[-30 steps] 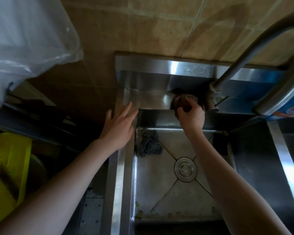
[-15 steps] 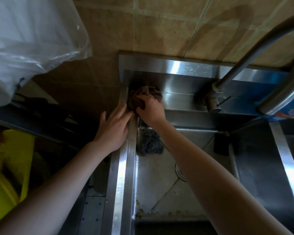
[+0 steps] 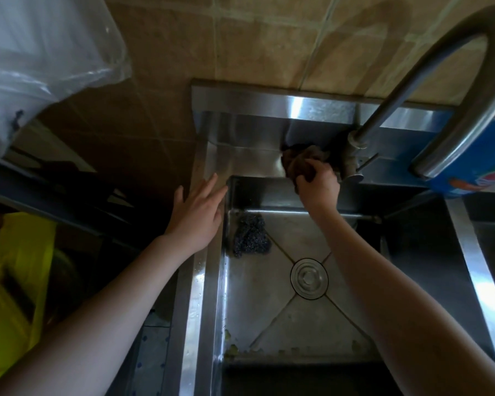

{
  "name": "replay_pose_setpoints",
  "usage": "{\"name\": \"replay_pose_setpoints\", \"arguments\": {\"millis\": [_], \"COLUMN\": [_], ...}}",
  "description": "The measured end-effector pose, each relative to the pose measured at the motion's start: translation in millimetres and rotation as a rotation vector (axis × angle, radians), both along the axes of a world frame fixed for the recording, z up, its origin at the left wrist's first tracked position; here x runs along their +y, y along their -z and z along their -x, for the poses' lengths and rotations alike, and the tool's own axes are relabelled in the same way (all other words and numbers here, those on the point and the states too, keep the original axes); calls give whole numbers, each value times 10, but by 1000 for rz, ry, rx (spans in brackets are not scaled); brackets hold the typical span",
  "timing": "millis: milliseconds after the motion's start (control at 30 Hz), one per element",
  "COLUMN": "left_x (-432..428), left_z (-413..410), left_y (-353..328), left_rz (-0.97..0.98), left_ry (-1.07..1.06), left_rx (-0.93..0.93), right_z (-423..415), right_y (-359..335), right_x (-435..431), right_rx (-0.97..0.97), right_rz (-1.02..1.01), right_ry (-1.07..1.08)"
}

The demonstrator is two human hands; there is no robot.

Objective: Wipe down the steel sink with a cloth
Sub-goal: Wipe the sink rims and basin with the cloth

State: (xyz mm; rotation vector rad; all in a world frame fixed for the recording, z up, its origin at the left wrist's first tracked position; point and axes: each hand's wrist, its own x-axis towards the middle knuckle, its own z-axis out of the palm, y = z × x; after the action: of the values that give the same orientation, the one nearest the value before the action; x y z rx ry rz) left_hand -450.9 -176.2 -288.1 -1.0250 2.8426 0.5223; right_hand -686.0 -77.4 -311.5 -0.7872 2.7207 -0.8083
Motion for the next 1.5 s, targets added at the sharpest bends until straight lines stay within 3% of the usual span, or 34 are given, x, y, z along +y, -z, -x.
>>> {"name": "replay_pose_setpoints", "arguments": {"millis": [300,467,667,1100,1300,1500], "left_x": [-118,-56,114,159,63,21], "left_z": [-253,-262,-51,458,760,977], "left_y": [-1,33,39,110,129,167], "left_rz": [15,1,-11,73,69,43], "left_ry": [-66,-65,-40,32,98,134], "left_rx": [-17,-50,-2,-81,-130,-182], "right_z": [-704,-617,-390,60,260,509], "right_y": [3,-6,141,582,682,779], "right_x": [-641,-523,54,821,854,732], "right_rx": [-61,33,39,-176,-357,-637], "right_rz": [16,-83,20,319,647,927], "right_ry": [-426,-475,-305,179,671,1015]}}
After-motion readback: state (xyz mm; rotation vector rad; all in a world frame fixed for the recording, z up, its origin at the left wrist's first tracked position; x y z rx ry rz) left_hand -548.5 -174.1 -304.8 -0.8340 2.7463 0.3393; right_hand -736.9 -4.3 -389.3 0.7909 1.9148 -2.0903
